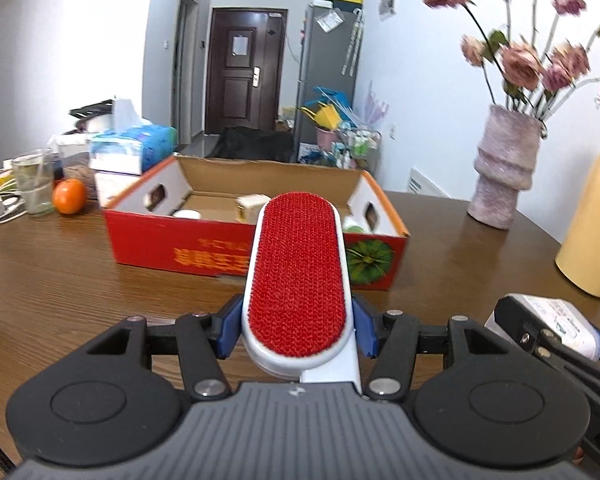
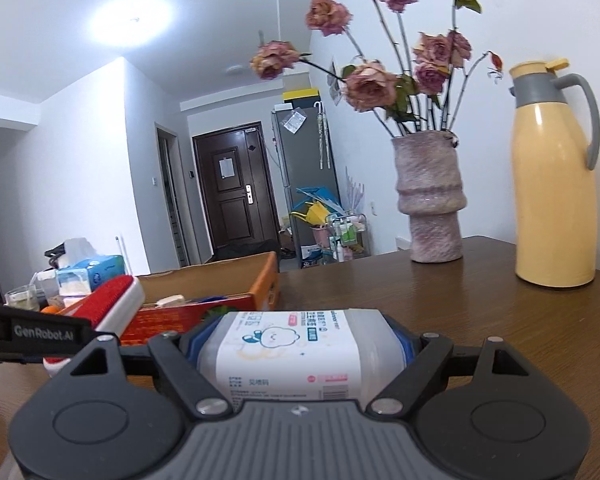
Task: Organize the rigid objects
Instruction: 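Carry the lint brush and wet-wipe pack with both tools over the box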
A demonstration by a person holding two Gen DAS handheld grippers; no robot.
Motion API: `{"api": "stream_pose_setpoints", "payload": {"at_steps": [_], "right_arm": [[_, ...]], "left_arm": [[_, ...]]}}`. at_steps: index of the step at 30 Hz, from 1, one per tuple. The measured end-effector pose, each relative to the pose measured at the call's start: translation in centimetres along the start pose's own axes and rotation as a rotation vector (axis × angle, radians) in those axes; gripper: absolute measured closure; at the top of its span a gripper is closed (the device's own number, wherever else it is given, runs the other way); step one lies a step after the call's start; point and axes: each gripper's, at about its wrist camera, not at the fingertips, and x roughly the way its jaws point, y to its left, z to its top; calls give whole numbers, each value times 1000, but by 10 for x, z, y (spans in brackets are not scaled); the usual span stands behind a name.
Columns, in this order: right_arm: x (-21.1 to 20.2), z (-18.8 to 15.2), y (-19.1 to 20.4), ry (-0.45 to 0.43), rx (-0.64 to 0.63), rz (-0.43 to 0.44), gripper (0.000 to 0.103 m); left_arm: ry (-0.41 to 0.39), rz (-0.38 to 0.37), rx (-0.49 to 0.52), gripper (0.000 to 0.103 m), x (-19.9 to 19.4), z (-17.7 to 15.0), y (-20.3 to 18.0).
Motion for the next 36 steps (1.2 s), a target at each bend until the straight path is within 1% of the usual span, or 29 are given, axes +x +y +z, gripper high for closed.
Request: {"api": "stream_pose_setpoints", "payload": {"at_steps": [8, 17, 26, 36], "right_arm": [[8, -7, 39, 2, -25, 25, 21], [17, -10, 66, 3, -44, 41, 21], [35, -6, 85, -36, -49, 39, 21], [73, 6, 102, -77, -44, 57, 21]], "left_arm": [[-20, 36, -22, 46, -3, 7, 38], [-26, 51, -36, 46, -2, 13, 60], [-35, 60, -33, 46, 13, 34, 66], [-60, 82, -43, 46, 38, 59, 70]]}}
